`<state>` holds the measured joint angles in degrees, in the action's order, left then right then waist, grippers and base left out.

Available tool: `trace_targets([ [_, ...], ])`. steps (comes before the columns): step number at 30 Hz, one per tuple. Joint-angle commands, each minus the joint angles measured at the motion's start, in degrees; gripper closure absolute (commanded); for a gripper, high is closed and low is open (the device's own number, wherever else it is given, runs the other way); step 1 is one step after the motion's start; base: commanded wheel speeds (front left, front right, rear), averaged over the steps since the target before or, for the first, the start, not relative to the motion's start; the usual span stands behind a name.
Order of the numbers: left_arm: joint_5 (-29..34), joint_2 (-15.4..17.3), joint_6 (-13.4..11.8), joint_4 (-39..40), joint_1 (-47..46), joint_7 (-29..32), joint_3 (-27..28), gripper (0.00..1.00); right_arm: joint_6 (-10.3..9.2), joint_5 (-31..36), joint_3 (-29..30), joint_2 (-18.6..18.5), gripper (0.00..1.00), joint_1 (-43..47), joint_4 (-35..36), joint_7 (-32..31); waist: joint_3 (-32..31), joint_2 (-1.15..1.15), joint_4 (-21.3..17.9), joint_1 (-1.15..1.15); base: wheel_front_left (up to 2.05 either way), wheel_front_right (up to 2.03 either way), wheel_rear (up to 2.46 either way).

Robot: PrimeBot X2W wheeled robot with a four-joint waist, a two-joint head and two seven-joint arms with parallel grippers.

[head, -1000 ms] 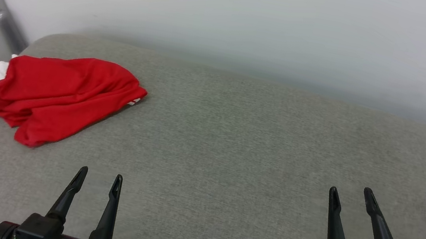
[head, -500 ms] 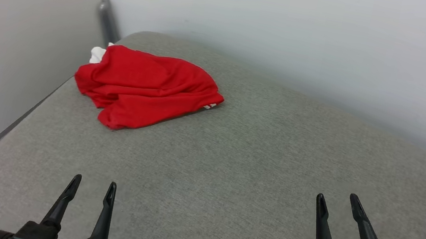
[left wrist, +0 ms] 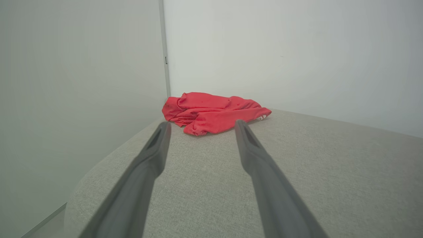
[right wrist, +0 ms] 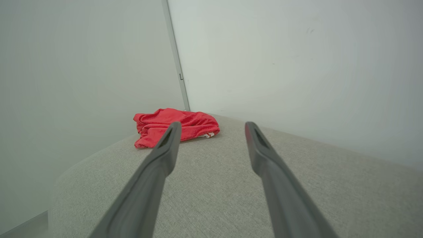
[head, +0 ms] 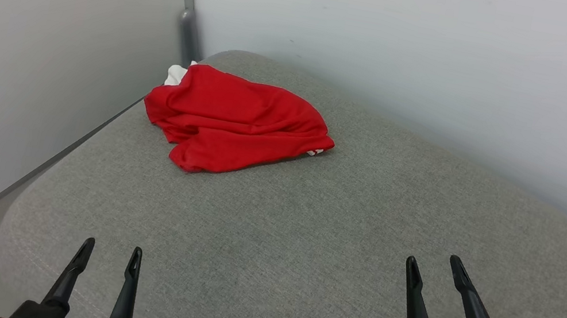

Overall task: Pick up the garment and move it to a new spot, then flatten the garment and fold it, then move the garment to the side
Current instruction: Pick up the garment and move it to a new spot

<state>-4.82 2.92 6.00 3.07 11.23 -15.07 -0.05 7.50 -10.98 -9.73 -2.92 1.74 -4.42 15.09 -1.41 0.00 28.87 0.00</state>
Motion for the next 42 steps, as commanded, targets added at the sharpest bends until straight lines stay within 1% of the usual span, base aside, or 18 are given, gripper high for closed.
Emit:
trace_targets([
  [1,-0.3,-0.1,-0.4,0.2,0.6,-0.2,0.2,0.0,-0.02,0.0,-0.1,0.1,0.0,-0.6,-0.2,0.1,-0.1,0.0,0.0,0.0,0.0,0.0,0.0],
  [4,-0.6,-0.1,-0.5,0.2,0.5,-0.2,0.3,0.0,-0.02,0.0,0.1,0.1,0.0,-0.4,-0.5,0.1,0.0,0.0,0.0,0.0,0.0,0.0,0.0],
  [9,-0.5,-0.1,0.0,-0.2,-0.4,-0.2,0.4,0.0,-0.02,0.3,0.8,0.1,0.0,0.5,0.2,0.1,0.8,0.0,-0.2,0.0,0.0,0.0,0.0],
  [15,-4.9,-0.1,0.8,-2.4,-3.6,-0.2,3.2,0.0,-0.02,2.8,2.1,0.1,0.0,-0.9,1.0,0.1,4.6,0.0,-1.9,0.0,0.0,0.0,0.0],
  [18,-5.0,1.0,1.3,-5.1,-6.9,-0.2,2.3,0.0,-0.02,5.1,2.9,0.1,0.0,-2.0,1.8,0.1,7.5,0.0,-2.9,0.0,0.0,0.0,0.0],
  [20,-5.9,2.7,1.3,-7.6,-10.2,-0.2,1.7,0.0,-0.02,7.1,3.3,0.0,0.0,-2.4,2.1,0.1,9.5,0.0,-3.4,0.0,0.0,0.0,0.0],
  [22,-7.7,5.0,1.4,-10.4,-13.8,-0.2,-0.6,0.0,-0.02,9.3,3.2,0.0,0.0,-3.3,2.9,0.1,11.4,0.0,-4.1,0.0,0.0,0.0,0.0],
  [25,-10.6,10.9,1.4,-15.1,-20.5,-0.1,-5.6,0.0,-0.02,11.9,3.2,0.0,0.0,-4.1,4.1,0.1,14.5,0.0,-5.1,0.0,0.0,0.0,0.0],
  [27,-13.7,14.3,1.4,-18.2,-25.5,1.9,-8.8,0.0,-0.02,13.1,3.2,0.0,0.0,-4.7,5.0,0.1,16.4,0.0,-5.8,0.0,0.0,0.0,0.0],
  [30,-20.9,18.7,1.4,-21.5,-32.9,7.1,-12.6,0.0,-0.02,14.8,3.1,-0.3,0.0,-5.8,6.2,-0.2,19.1,0.0,-7.1,0.0,0.0,0.0,0.0],
  [32,-24.3,22.8,1.4,-22.5,-37.1,10.9,-14.7,0.0,-0.02,15.4,3.1,-0.7,0.0,-6.5,7.1,-0.5,21.0,0.0,-8.1,0.0,0.0,0.0,0.0],
  [36,-30.9,28.8,1.4,-22.1,-44.3,18.4,-18.6,0.0,-0.02,16.2,3.5,-1.3,0.0,-7.6,9.6,-1.6,24.6,0.0,-10.1,0.0,0.0,0.0,0.0],
  [39,-37.4,33.0,1.4,-22.6,-48.7,23.4,-19.6,0.0,-0.02,16.4,4.0,-1.5,0.0,-7.8,11.2,-2.2,27.1,0.0,-11.4,0.0,0.0,0.0,0.0],
  [40,-37.4,33.0,1.4,-22.6,-48.7,23.4,-19.6,0.0,-0.02,16.4,4.0,-1.5,0.0,-7.8,11.2,-2.2,27.1,0.0,-11.4,0.0,0.0,0.0,0.0],
  [41,-38.9,34.3,1.4,-23.0,-50.2,25.1,-20.2,0.0,-0.02,16.5,4.1,-1.6,0.0,-7.9,11.5,-2.4,27.8,0.0,-11.8,0.0,0.0,0.0,0.0],
  [42,-42.8,37.1,1.4,-26.0,-53.7,31.5,-22.3,0.0,-0.02,16.9,4.5,-1.8,0.0,-8.1,12.6,-2.7,29.6,0.0,-12.9,0.0,0.0,0.0,0.0],
])
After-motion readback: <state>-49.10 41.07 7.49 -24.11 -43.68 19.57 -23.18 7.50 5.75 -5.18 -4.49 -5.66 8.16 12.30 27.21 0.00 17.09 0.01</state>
